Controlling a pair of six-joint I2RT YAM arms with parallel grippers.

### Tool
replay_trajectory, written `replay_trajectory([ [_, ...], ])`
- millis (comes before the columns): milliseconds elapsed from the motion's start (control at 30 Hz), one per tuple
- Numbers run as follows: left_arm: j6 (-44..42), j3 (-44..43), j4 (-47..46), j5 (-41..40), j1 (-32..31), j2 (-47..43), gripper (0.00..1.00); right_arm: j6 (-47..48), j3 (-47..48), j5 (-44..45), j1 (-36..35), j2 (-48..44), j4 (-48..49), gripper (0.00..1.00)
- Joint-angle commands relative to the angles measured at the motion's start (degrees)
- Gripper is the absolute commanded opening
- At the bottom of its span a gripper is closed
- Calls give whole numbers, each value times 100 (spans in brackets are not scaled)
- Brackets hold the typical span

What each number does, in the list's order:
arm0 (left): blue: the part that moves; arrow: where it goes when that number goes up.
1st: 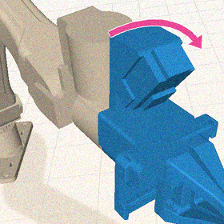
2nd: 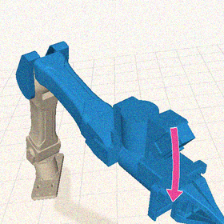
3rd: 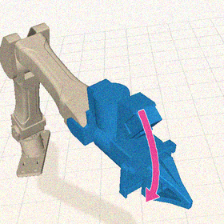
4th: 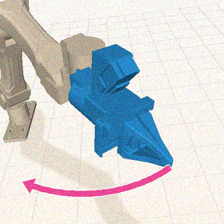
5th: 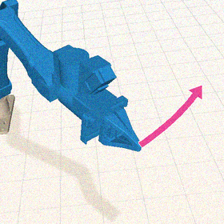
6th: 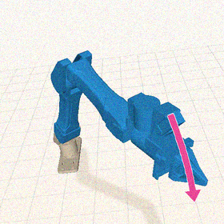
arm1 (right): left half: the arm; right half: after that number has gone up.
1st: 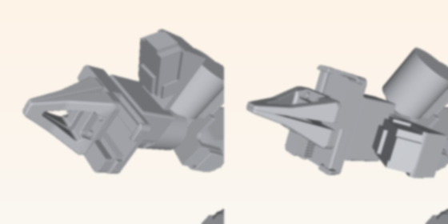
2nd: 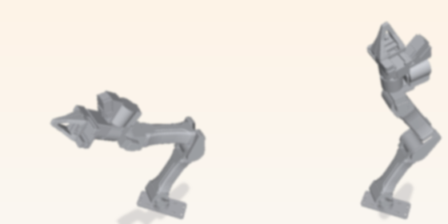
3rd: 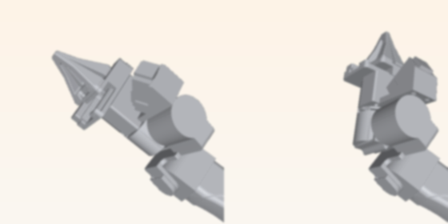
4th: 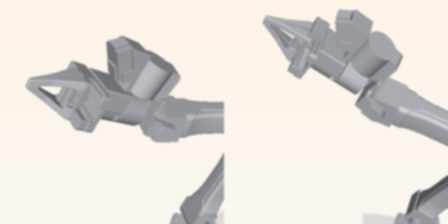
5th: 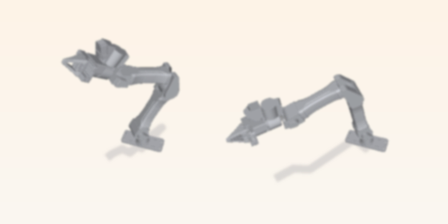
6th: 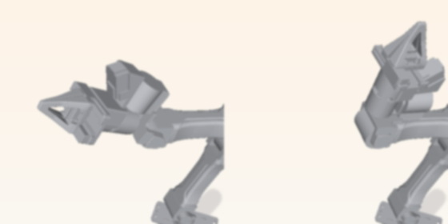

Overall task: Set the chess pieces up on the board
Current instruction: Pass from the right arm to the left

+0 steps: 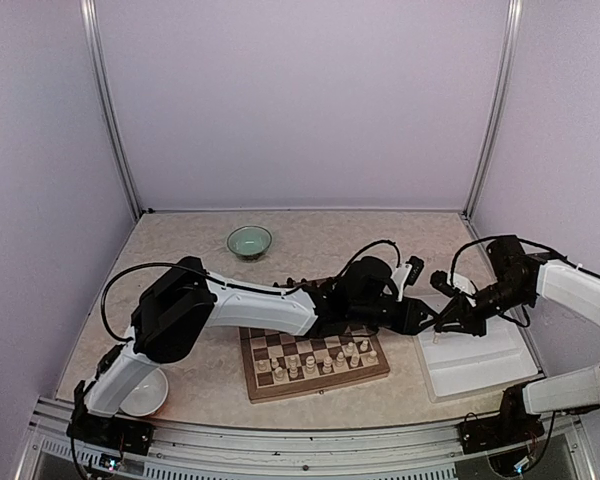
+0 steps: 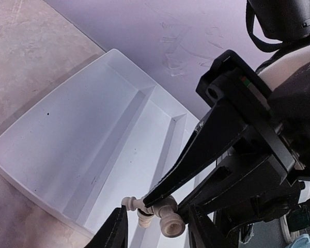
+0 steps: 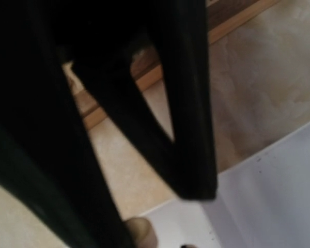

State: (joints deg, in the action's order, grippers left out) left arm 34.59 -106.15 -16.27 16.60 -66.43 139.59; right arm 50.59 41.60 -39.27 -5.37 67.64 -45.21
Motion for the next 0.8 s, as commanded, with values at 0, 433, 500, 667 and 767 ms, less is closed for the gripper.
replay_trajectory([
  [0,171,-251,-43,122,-42,198,38,-87,-65,-49,-88,-149,97,11],
  [433,329,-415,-134,385,-28,364,7,-75,-169,253,-90,-126,195,26],
  [500,329,-337,-307,437,-27,326,6,-28,-225,384,-85,-54,200,31],
  [667,328,-102,-573,459,-28,191,5,-64,-232,487,-88,95,213,34],
  [767,328,-2,-641,449,-28,112,5,-79,-234,532,-79,134,216,35],
])
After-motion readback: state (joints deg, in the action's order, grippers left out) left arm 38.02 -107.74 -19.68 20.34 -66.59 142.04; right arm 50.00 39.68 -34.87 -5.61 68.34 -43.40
